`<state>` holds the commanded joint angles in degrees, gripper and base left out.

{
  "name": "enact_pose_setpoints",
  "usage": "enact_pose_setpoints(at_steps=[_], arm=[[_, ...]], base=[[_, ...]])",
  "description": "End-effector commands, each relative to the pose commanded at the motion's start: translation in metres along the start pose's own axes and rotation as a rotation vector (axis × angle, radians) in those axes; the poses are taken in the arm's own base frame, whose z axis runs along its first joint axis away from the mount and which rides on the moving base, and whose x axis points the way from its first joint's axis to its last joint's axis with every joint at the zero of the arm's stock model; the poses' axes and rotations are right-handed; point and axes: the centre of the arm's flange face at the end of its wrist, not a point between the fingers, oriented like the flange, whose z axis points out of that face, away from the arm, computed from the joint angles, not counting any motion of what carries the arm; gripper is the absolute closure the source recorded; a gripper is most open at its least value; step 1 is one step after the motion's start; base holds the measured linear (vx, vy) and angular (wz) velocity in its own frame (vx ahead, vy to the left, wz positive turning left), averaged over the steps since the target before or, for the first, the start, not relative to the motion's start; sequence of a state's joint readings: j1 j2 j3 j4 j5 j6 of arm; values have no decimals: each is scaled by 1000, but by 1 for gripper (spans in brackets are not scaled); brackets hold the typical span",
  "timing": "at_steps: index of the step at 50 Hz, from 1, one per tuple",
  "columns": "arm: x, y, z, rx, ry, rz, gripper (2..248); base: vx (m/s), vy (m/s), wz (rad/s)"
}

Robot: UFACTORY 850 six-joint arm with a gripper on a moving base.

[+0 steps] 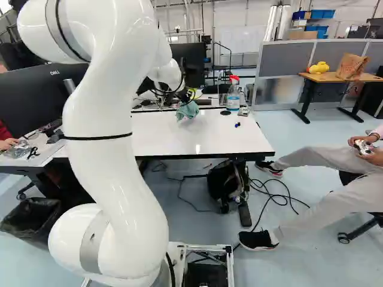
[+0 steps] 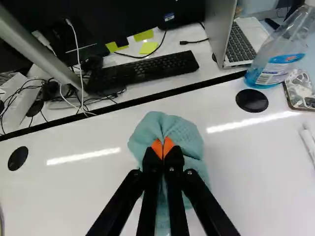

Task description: Clean the table with the green towel

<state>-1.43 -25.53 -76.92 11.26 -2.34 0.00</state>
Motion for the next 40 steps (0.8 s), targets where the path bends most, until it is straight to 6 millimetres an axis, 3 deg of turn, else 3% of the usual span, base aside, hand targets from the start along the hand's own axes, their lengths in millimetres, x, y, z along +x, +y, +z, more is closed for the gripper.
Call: enact_pose_setpoints(at_steps=[18,40], arm=[[3,-4,7,4,3,-3,227],[-11,-1,27,-3,-32,-3,227]], base=[[0,0,0],[0,0,0]])
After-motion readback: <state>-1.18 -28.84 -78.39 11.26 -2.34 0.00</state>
